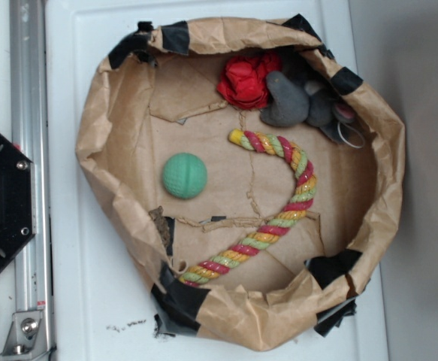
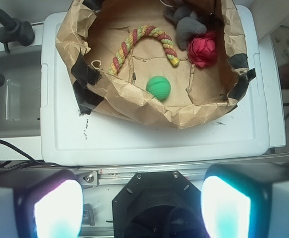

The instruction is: Grab the rock.

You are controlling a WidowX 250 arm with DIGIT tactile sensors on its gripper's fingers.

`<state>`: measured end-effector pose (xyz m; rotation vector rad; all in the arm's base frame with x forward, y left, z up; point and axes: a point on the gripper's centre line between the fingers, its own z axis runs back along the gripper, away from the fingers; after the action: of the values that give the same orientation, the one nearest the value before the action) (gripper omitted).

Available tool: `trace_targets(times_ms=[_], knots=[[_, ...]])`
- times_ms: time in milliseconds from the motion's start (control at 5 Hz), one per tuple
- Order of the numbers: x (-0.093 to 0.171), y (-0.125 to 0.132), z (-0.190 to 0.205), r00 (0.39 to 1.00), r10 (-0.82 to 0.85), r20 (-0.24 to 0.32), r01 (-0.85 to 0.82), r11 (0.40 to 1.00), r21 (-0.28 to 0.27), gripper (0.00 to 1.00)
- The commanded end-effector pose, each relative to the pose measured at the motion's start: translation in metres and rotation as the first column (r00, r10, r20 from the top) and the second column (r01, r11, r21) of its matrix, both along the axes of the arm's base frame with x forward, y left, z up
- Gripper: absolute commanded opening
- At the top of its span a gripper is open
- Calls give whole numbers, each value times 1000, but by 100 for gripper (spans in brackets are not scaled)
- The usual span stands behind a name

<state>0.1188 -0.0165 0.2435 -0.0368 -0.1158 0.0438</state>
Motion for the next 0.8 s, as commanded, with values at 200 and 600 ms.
trace_targets(times_ms=[200,600], knots=[[45,13,3,988,153,-28,-152,988,21,100],[102,14,-53,904,379,-201,-387,922,-3,100]])
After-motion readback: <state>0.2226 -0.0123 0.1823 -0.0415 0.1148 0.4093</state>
